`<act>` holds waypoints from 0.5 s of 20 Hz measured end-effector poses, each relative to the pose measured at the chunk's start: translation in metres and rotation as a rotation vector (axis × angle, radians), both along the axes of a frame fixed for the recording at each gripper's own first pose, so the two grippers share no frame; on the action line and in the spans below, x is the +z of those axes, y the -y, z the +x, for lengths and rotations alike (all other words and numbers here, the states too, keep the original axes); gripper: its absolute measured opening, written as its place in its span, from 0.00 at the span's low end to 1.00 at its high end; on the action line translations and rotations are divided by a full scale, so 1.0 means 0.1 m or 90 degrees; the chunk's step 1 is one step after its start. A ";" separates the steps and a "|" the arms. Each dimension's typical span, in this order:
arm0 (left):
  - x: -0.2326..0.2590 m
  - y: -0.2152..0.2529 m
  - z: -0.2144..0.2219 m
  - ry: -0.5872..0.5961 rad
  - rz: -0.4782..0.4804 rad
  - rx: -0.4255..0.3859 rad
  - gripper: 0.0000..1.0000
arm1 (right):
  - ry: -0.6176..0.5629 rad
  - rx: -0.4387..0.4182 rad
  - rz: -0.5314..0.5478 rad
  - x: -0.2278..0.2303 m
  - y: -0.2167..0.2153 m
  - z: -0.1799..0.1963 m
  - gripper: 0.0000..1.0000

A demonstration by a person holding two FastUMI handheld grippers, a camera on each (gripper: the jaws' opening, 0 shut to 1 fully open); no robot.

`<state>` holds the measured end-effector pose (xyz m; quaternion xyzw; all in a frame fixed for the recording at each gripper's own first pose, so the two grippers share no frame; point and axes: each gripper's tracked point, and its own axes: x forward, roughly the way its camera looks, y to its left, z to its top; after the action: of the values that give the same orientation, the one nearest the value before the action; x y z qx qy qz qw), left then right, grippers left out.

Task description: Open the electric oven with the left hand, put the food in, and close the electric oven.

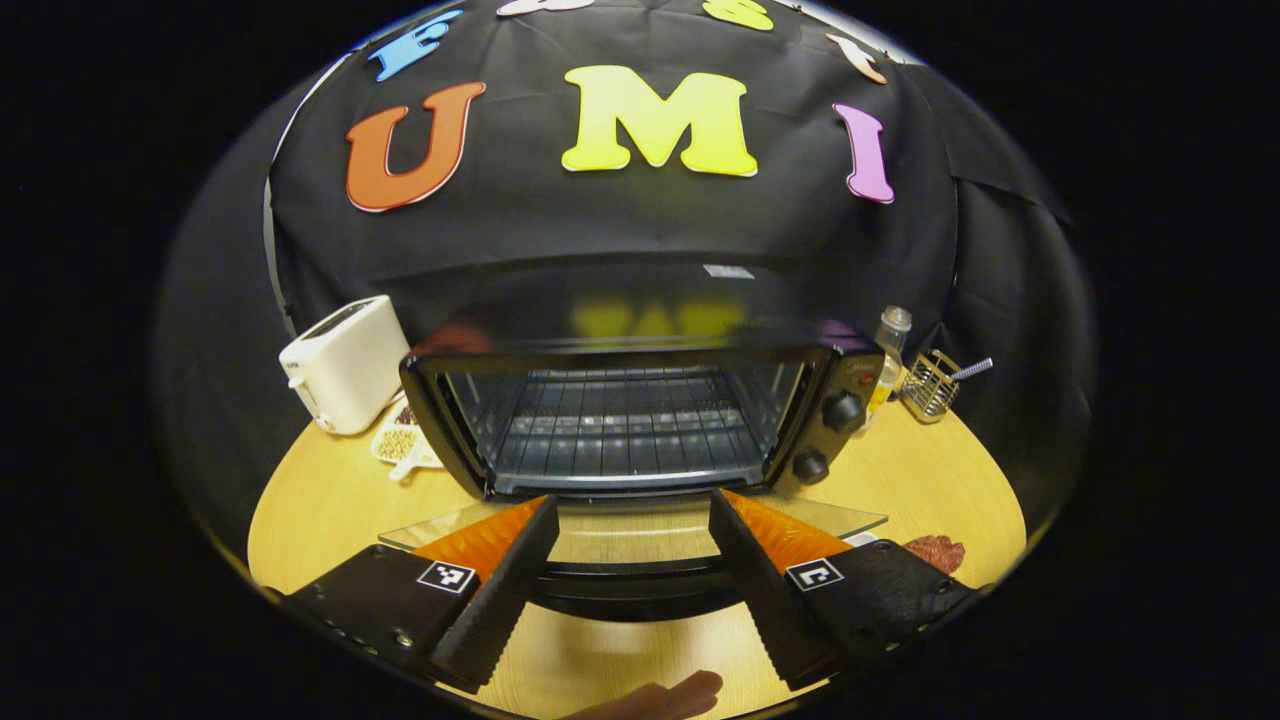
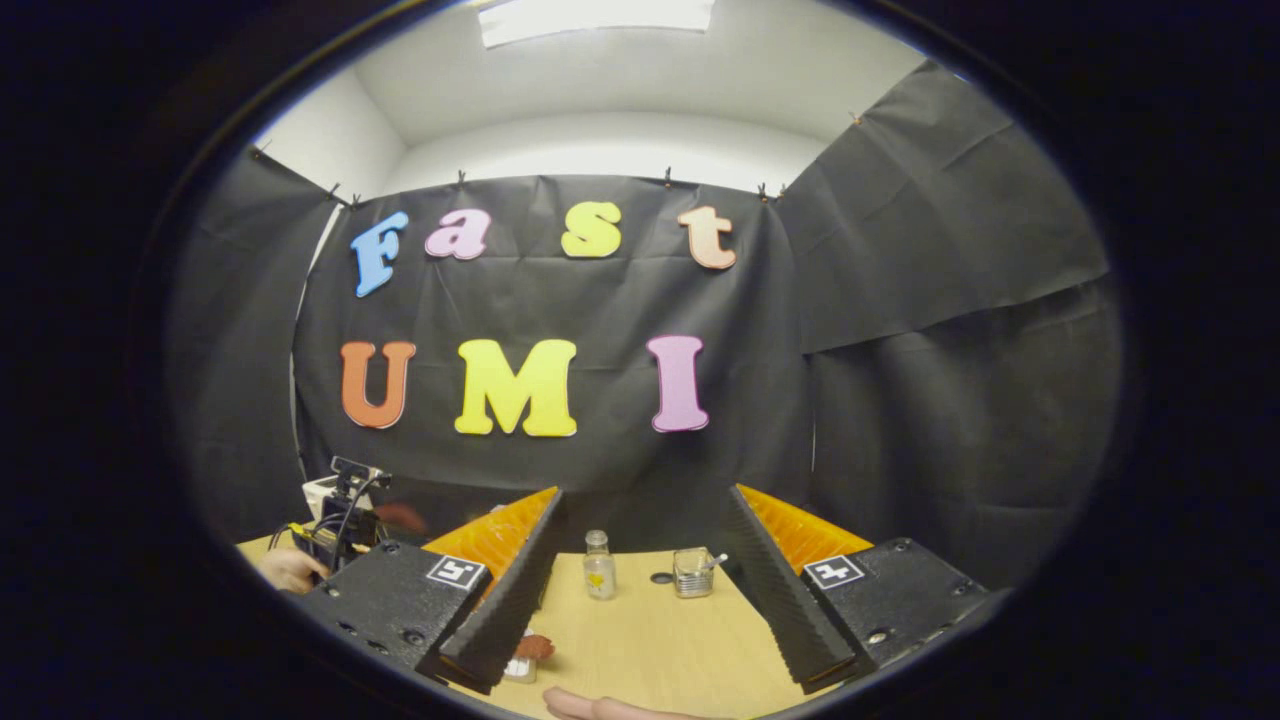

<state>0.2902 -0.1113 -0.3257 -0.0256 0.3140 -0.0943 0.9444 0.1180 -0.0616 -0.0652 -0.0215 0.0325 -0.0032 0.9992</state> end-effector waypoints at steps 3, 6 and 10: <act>-0.20 0.00 -0.17 -0.027 0.007 0.002 0.97 | -0.016 0.004 -0.006 -0.10 -0.02 0.03 1.00; -0.33 0.01 -0.29 -0.031 0.019 -0.007 0.97 | -0.028 0.009 -0.012 -0.17 -0.06 0.05 1.00; -0.54 0.00 -0.45 -0.049 0.011 -0.004 0.97 | -0.043 0.016 -0.014 -0.26 -0.12 0.09 0.98</act>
<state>0.2457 -0.1112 -0.3800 -0.0197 0.3512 -0.0937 0.9314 0.1274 -0.0500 -0.0912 -0.0331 0.0660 0.0097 0.9972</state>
